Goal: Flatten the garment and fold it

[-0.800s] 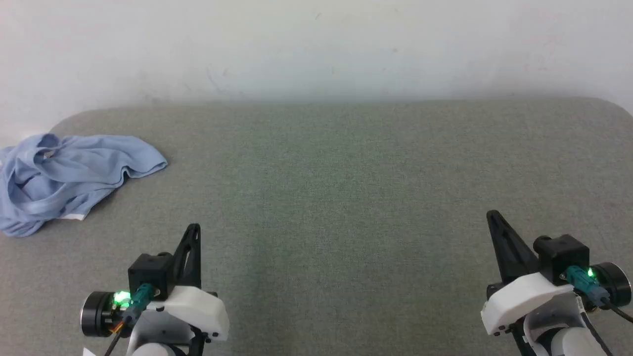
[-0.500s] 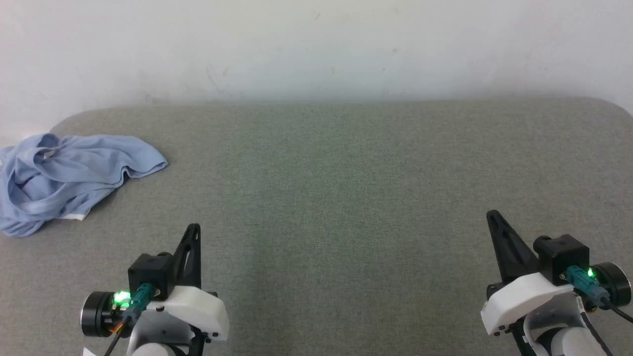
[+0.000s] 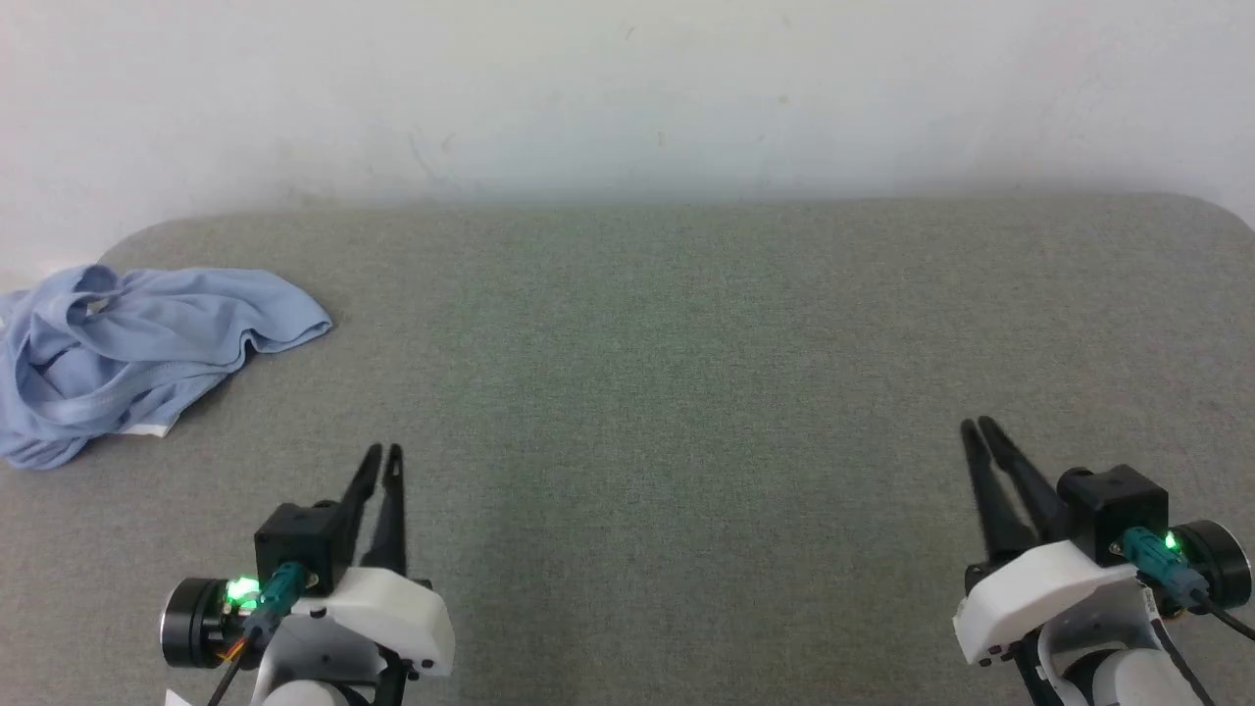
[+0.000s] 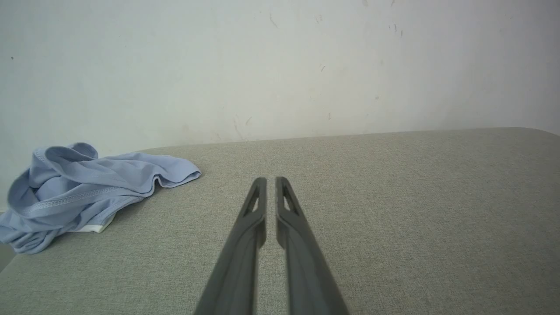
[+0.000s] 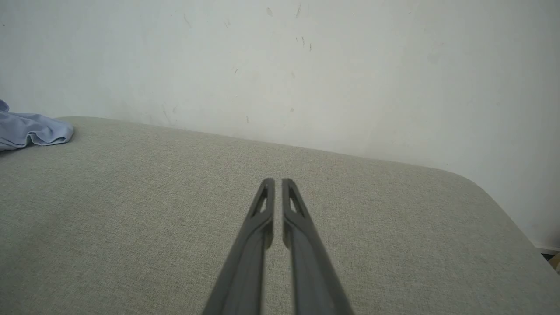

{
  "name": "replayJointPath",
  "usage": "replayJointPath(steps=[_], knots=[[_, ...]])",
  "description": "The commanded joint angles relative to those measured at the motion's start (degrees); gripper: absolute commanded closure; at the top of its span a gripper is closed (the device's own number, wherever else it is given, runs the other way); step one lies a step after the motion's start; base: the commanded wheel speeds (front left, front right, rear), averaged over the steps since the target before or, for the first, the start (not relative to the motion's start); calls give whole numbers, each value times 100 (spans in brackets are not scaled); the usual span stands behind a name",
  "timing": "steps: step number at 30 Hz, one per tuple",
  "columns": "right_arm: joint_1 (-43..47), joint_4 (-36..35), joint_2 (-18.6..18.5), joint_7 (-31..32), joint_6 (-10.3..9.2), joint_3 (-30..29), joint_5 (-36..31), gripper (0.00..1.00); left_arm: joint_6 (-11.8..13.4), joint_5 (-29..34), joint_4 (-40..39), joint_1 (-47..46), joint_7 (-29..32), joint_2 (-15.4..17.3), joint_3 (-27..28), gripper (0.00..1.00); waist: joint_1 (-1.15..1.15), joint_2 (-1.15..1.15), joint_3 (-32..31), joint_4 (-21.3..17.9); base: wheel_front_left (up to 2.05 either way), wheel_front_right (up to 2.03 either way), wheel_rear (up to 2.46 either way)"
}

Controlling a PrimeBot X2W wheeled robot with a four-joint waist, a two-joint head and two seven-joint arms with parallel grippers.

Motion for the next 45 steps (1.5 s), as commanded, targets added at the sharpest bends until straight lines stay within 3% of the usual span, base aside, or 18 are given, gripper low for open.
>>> replayJointPath(steps=[1, 17, 45], knots=[[-1, 3, -1, 0, 0, 0, 0, 0, 0, 0, 2, 0, 0, 0, -3, 0, 0, 0, 0, 0, 0, 0, 0], [-37, 85, 0, -101, -1, -7, 76, 0, 122, -108, 145, -67, -154, 9, -102, 0, 0, 0, -4, 161, 0, 0, 0], [-180, 292, 6, -301, -4, 137, 232, 0, 437, -409, 228, -43, -498, 75, -136, 0, 0, 0, 6, 1131, 0, 0, 0]])
